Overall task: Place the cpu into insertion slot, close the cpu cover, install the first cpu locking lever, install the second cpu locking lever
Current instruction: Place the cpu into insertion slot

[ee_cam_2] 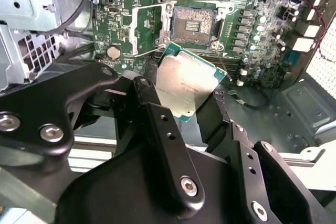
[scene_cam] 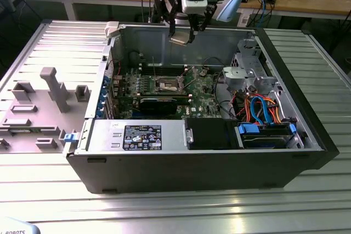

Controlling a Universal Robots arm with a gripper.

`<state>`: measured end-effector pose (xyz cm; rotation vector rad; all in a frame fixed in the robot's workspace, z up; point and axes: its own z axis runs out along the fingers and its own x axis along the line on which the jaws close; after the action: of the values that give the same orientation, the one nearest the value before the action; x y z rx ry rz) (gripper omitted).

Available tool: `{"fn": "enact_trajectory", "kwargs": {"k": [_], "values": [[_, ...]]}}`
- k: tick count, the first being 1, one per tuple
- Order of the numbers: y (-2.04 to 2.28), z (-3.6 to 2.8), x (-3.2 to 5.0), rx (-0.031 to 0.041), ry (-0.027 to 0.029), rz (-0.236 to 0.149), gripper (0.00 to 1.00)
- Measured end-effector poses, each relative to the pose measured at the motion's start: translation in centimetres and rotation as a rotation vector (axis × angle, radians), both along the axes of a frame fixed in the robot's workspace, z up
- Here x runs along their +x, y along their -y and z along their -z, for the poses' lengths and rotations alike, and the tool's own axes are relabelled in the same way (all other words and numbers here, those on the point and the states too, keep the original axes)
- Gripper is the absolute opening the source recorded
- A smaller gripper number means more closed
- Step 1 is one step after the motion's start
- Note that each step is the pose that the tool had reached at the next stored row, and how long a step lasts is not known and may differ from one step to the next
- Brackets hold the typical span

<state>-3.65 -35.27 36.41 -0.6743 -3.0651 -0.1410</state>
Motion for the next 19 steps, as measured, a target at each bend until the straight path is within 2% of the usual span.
{"fn": "enact_trajectory", "kwargs": {"k": [15,17,19], "values": [[0.0,0.0,0.0,0.0001,0.0001,0.012,0.54],[0.0,0.0,0.0,0.0,0.0001,0.018,0.54],[0.0,0.0,0.0,0.0,0.0001,0.041,0.54]]}}
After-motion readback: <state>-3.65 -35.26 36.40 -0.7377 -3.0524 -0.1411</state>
